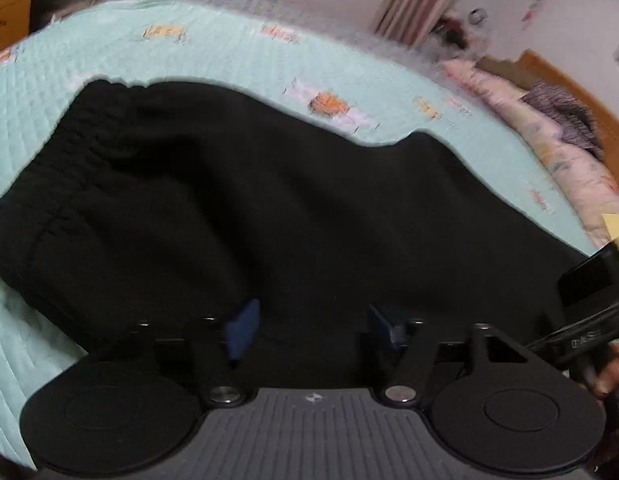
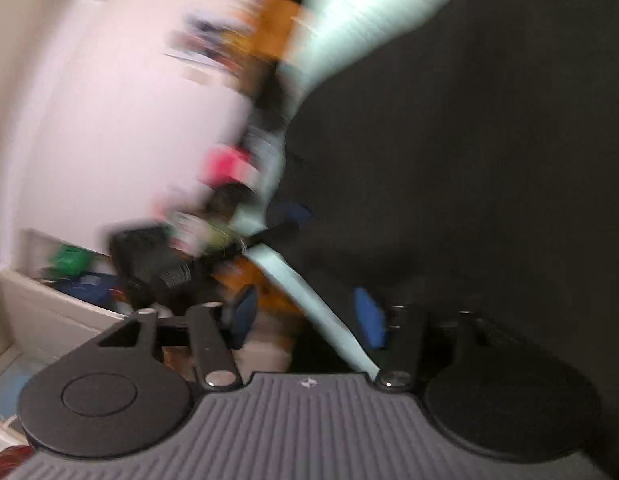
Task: Fold clothes
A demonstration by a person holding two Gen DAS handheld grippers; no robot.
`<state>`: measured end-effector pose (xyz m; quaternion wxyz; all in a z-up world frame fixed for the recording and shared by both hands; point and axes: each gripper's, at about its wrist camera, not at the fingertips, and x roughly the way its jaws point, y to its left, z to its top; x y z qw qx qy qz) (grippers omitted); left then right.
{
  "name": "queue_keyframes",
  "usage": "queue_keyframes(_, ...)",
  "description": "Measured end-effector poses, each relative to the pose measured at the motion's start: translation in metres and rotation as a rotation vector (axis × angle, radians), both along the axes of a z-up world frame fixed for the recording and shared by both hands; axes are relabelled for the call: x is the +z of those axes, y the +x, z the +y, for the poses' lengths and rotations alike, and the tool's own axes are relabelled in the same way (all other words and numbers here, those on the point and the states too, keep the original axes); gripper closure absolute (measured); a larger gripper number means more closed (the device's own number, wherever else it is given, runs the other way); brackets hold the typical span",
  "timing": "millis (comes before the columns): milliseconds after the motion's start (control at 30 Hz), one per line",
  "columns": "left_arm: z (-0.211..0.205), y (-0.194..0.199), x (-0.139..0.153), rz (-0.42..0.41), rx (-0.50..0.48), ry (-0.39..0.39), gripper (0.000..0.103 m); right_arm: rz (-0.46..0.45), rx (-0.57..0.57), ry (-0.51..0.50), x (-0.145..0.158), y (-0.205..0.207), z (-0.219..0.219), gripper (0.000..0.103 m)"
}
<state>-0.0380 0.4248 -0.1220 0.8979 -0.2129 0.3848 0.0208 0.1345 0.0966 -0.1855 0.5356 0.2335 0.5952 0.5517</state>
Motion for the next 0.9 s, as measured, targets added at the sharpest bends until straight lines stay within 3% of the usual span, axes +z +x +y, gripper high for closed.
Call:
queue_keyframes(67, 0.011, -0.001, 0.006, 0.007, 0.024, -0.048, 0.048, -0.005, -0.033, -0.011, -0.001, 0.004, -0.016, 0.103)
queue_keyframes(167, 0.019, -0.007, 0.022, -0.014, 0.069, -0.079, 0.045, -0.072, -0.05, -0.009, 0.016, 0.008, -0.032, 0.088)
queue_keyframes(233, 0.014, -0.011, 0.032, -0.057, 0.055, -0.1, 0.039, -0.09, -0.047, 0.043, 0.028, 0.007, -0.031, 0.079)
queue_keyframes(300, 0.002, -0.014, 0.04, -0.102, 0.01, -0.12, 0.024, -0.066, -0.045, 0.091, 0.03, 0.006, -0.024, 0.073)
queue_keyframes(367, -0.018, -0.009, 0.03, -0.049, -0.038, -0.068, 0.021, -0.042, -0.044, 0.139, 0.032, 0.004, -0.017, 0.067)
queue_keyframes(400, -0.026, -0.004, 0.017, 0.02, -0.038, -0.01, 0.027, -0.052, -0.026, 0.091, 0.021, 0.003, -0.012, 0.066)
queue_keyframes(433, -0.032, 0.0, 0.007, 0.072, -0.037, 0.035, 0.029, -0.064, -0.007, 0.033, 0.008, 0.001, -0.006, 0.071)
queue_keyframes(467, -0.032, -0.002, 0.008, 0.068, -0.034, 0.037, 0.029, -0.077, 0.013, -0.025, -0.004, -0.001, -0.001, 0.103)
queue_keyframes(567, -0.03, -0.006, 0.011, 0.055, -0.023, 0.04, 0.035, -0.096, -0.014, -0.028, 0.006, 0.004, -0.019, 0.103)
queue_keyframes(633, -0.023, -0.01, 0.024, 0.042, 0.01, 0.01, 0.036, -0.109, -0.035, -0.026, 0.013, 0.007, -0.032, 0.096)
queue_keyframes(667, -0.024, -0.014, 0.032, 0.017, 0.015, -0.009, 0.036, -0.115, -0.045, -0.025, 0.017, 0.009, -0.039, 0.087)
queue_keyframes(767, -0.038, -0.02, 0.051, -0.048, -0.031, -0.03, 0.026, -0.143, -0.074, 0.047, 0.035, 0.009, -0.056, 0.068)
queue_keyframes(800, -0.049, -0.015, 0.041, -0.005, -0.045, 0.03, 0.02, -0.136, -0.081, 0.032, 0.029, 0.009, -0.059, 0.063)
queue_keyframes(867, -0.071, -0.004, 0.023, 0.081, -0.073, 0.151, 0.019, -0.119, -0.095, -0.007, 0.014, 0.01, -0.064, 0.059)
queue_keyframes(900, -0.083, 0.001, 0.013, 0.124, -0.086, 0.212, 0.02, -0.11, -0.101, -0.027, 0.007, 0.011, -0.066, 0.075)
